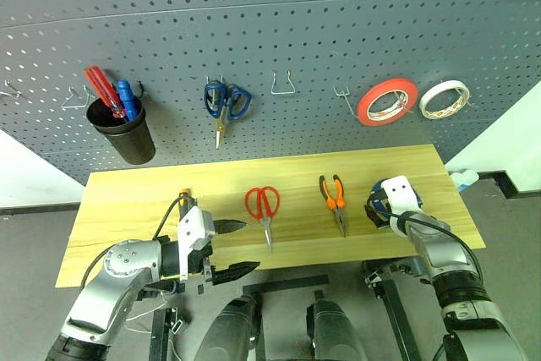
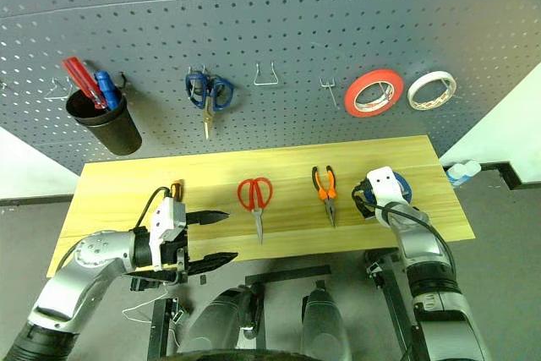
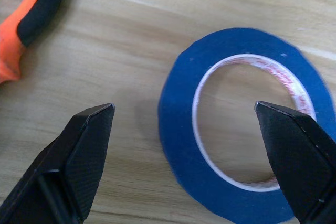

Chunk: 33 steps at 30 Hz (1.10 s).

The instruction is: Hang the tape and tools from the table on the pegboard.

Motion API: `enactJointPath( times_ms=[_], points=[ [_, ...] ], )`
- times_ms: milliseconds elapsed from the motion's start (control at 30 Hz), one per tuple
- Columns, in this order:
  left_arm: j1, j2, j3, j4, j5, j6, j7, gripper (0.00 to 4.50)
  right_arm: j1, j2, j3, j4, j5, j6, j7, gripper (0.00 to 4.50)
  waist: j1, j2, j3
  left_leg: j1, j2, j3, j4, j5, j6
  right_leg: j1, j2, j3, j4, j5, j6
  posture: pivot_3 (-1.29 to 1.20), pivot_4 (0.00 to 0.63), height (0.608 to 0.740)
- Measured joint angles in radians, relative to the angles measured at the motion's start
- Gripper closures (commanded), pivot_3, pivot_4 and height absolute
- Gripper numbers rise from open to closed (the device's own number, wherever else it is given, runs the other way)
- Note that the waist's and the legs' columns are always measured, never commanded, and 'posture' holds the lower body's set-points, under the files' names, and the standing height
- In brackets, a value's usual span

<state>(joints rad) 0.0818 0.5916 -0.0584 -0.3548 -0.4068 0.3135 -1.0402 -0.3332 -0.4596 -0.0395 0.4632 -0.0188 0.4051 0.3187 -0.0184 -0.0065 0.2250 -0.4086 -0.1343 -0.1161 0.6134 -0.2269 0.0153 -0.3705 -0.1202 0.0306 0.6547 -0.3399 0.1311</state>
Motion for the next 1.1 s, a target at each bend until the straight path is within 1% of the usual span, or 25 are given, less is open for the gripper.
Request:
enactJointPath(
  times_ms=[233,533,667,800,1100],
  points=[
    [0.034,0.034,0.015,-0.058,-0.026,0.034,0.020,0.02,-0.081,-0.009,-0.007,0.093,0.014,0.006,0.059,0.00,-0.001,-0.006,0.023,0.000,0.001,0.000,0.000,0.000,0.000,0.000,0.000,-0.001,-0.001,0.001,-0.001,0.04,0.306,0.740],
    [0.050,0.056,0.037,-0.094,-0.060,0.063,0.042,0.02,-0.185,-0.026,-0.014,0.235,0.017,-0.010,0.095,0.00,0.003,-0.007,0.029,-0.001,0.001,0.000,0.000,0.000,0.000,0.000,0.000,-0.002,-0.003,0.001,-0.001,0.05,0.299,0.740],
    [0.047,0.056,0.036,-0.094,-0.060,0.066,0.048,0.02,-0.196,-0.030,-0.012,0.245,0.024,0.016,0.139,0.00,0.003,-0.007,0.029,-0.001,0.001,0.000,0.000,0.000,0.000,0.000,0.000,-0.002,-0.003,0.001,-0.001,0.05,0.289,0.740],
    [0.038,0.055,0.036,-0.094,-0.060,0.066,0.058,0.02,-0.215,-0.034,-0.001,0.245,0.025,0.083,0.190,0.00,0.003,-0.007,0.029,-0.001,0.002,0.000,0.000,0.000,0.000,0.000,0.001,-0.003,-0.003,0.001,-0.001,0.05,0.286,0.740],
    [0.041,0.053,0.036,-0.094,-0.060,0.066,0.075,0.02,-0.226,-0.035,0.007,0.243,0.023,0.119,0.211,0.00,0.004,-0.007,0.029,-0.001,0.002,0.000,-0.001,0.000,-0.001,0.000,0.001,-0.003,-0.005,0.001,-0.002,0.05,0.285,0.740]
  ],
)
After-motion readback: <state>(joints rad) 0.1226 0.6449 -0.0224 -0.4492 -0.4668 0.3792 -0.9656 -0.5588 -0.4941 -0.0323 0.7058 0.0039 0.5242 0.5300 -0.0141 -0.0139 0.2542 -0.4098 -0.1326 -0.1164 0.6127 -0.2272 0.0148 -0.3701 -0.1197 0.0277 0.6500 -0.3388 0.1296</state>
